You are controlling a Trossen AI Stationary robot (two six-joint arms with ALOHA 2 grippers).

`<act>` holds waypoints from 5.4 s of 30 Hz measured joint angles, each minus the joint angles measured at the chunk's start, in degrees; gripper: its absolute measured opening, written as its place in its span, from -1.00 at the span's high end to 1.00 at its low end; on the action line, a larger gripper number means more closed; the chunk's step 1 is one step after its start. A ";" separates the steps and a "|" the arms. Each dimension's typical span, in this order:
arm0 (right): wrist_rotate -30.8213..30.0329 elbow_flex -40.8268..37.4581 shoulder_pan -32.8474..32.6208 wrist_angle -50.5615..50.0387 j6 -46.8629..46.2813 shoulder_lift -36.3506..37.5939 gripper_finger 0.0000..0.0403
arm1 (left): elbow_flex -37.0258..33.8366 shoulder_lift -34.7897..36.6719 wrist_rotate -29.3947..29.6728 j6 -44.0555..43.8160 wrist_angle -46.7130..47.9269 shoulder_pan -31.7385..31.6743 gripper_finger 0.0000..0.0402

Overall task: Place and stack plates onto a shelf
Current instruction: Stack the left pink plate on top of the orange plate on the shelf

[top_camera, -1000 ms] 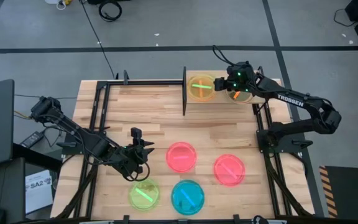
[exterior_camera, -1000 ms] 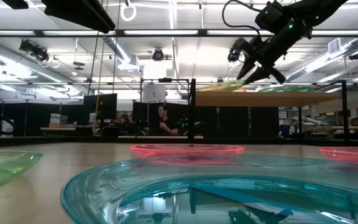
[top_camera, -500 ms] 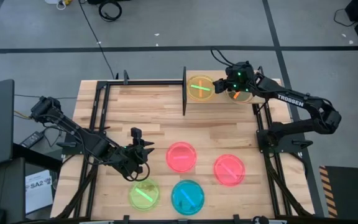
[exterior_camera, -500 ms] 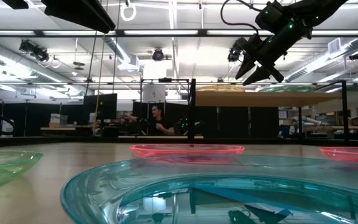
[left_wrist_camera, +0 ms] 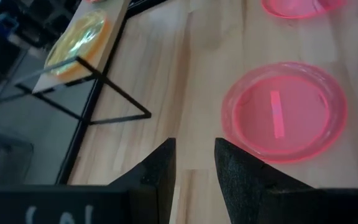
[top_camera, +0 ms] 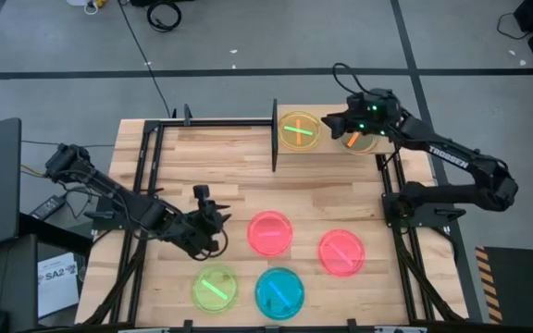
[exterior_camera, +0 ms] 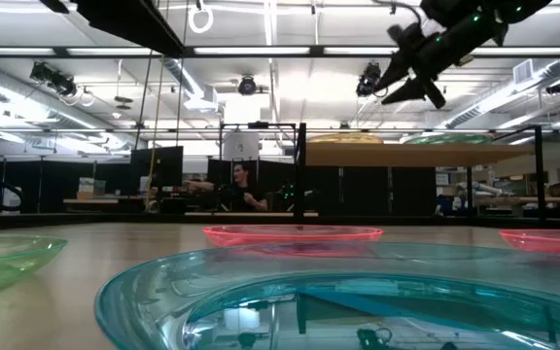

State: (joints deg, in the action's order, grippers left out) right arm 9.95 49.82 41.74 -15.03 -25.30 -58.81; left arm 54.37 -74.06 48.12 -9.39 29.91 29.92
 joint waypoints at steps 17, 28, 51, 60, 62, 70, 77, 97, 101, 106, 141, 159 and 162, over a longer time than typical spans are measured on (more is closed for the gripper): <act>6.20 0.00 -18.64 -0.11 0.00 4.79 0.15 | -0.02 -3.61 -14.18 -20.38 -0.23 -8.69 0.41; -3.58 -0.02 -31.21 -0.55 0.02 4.57 0.15 | -0.02 -13.21 -23.62 -30.76 -5.81 -14.06 0.41; -7.56 -8.64 -39.87 6.27 -2.14 4.55 0.15 | -0.02 -25.22 -31.51 -45.83 -13.23 -17.39 0.41; -7.43 -8.74 -39.87 6.46 -1.87 4.55 0.15 | -0.02 -25.46 -31.69 -47.78 -15.23 -17.39 0.41; -7.43 -8.74 -39.87 6.45 -1.68 4.55 0.15 | -0.02 -26.20 -31.68 -48.57 -16.18 -17.39 0.41; -7.38 -8.76 -39.87 6.43 -1.51 4.55 0.15 | -0.04 -28.76 -31.94 -49.73 -17.71 -17.32 0.41; -7.40 -8.76 -39.92 6.80 -1.51 4.55 0.15 | 0.13 -30.48 -33.70 -49.71 -19.56 -17.32 0.41; -7.49 -8.76 -39.92 6.80 -1.51 4.55 0.15 | 0.06 -30.95 -34.27 -49.48 -19.51 -17.26 0.85; -7.49 -8.76 -39.92 6.80 -1.51 4.55 0.15 | -0.05 -29.33 -34.16 -46.69 -19.24 -17.21 0.95; -7.51 -8.76 -39.92 6.78 -1.51 4.55 0.15 | -0.14 -26.51 -31.62 -43.62 -18.99 -17.19 0.97; -16.75 -8.72 -39.92 7.87 -2.14 4.42 0.15 | -0.02 -11.48 -30.25 -29.93 -20.05 -26.89 0.97; -20.80 -8.70 -39.92 17.39 -1.94 -10.73 0.15 | 0.00 -10.47 -30.29 -27.23 -24.53 -31.13 0.97; -22.25 -8.70 -39.89 17.74 -1.63 -12.13 0.15 | 0.00 -10.47 -30.29 -27.23 -24.63 -31.11 0.97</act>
State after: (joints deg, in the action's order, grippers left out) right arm -12.30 41.12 1.85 2.71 -26.93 -70.94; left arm 54.37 -84.53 17.82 -36.62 5.28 -1.19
